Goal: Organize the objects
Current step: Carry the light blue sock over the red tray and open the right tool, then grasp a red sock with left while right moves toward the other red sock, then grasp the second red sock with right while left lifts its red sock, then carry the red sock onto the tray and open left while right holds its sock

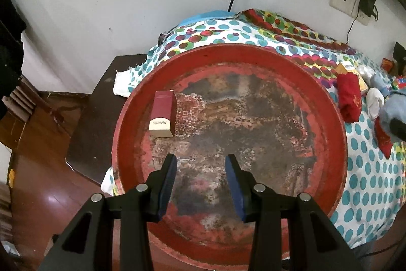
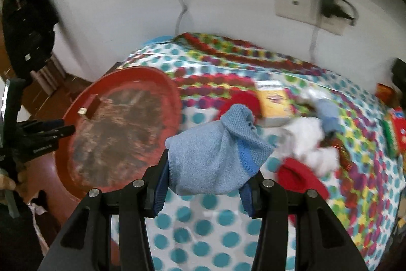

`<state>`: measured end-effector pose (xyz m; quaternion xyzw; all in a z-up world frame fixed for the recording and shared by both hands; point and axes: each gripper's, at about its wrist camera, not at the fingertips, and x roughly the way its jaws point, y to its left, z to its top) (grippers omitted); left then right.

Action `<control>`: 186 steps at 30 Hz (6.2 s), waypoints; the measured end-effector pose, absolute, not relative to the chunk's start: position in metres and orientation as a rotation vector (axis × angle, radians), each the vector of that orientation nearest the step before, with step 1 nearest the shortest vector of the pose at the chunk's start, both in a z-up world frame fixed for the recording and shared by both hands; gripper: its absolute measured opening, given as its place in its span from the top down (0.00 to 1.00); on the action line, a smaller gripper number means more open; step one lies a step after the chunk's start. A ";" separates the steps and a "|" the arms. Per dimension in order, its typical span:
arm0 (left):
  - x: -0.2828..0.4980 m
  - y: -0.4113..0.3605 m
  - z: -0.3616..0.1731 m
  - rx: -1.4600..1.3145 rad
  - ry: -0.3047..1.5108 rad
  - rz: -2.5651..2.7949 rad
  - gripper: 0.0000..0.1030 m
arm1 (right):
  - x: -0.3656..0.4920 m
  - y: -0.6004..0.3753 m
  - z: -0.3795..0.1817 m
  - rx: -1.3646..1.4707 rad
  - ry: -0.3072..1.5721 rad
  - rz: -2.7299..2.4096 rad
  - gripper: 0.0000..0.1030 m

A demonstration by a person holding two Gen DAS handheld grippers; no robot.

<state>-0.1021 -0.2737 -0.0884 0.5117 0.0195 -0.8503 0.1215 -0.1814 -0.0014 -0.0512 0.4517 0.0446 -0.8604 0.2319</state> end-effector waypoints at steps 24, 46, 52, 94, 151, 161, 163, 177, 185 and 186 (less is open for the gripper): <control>-0.078 -0.319 -0.072 1.416 0.161 -2.453 0.60 | -0.221 -0.191 -0.081 1.250 0.386 -2.102 0.56; -0.073 -0.329 -0.067 1.413 0.216 -2.461 0.59 | -0.262 -0.253 -0.095 1.280 0.443 -2.123 0.11; -0.077 -0.317 -0.067 1.424 0.193 -2.486 0.59 | -0.251 -0.220 -0.097 1.312 0.403 -2.128 0.11; -0.136 -0.098 -0.096 1.751 -0.238 -2.715 0.59 | -0.186 0.132 -0.126 1.329 0.116 -2.520 0.19; -0.266 -0.036 -0.134 1.741 -0.035 -2.683 0.72 | -0.213 0.132 -0.149 1.139 0.311 -2.352 0.62; -0.246 -0.048 -0.106 1.711 -0.059 -2.706 0.72 | -0.215 0.133 -0.150 1.145 0.308 -2.354 0.61; -0.243 -0.050 -0.100 1.700 -0.081 -2.707 0.72 | -0.214 0.133 -0.150 1.145 0.309 -2.354 0.61; -0.222 -0.083 -0.080 1.646 -0.125 -2.680 0.72 | -0.216 0.135 -0.151 1.147 0.308 -2.356 0.60; -0.215 -0.114 -0.078 1.629 -0.116 -2.635 0.72 | -0.216 0.134 -0.151 1.147 0.306 -2.355 0.59; -0.214 -0.119 -0.079 1.625 -0.112 -2.627 0.72 | -0.216 0.134 -0.151 1.147 0.305 -2.355 0.59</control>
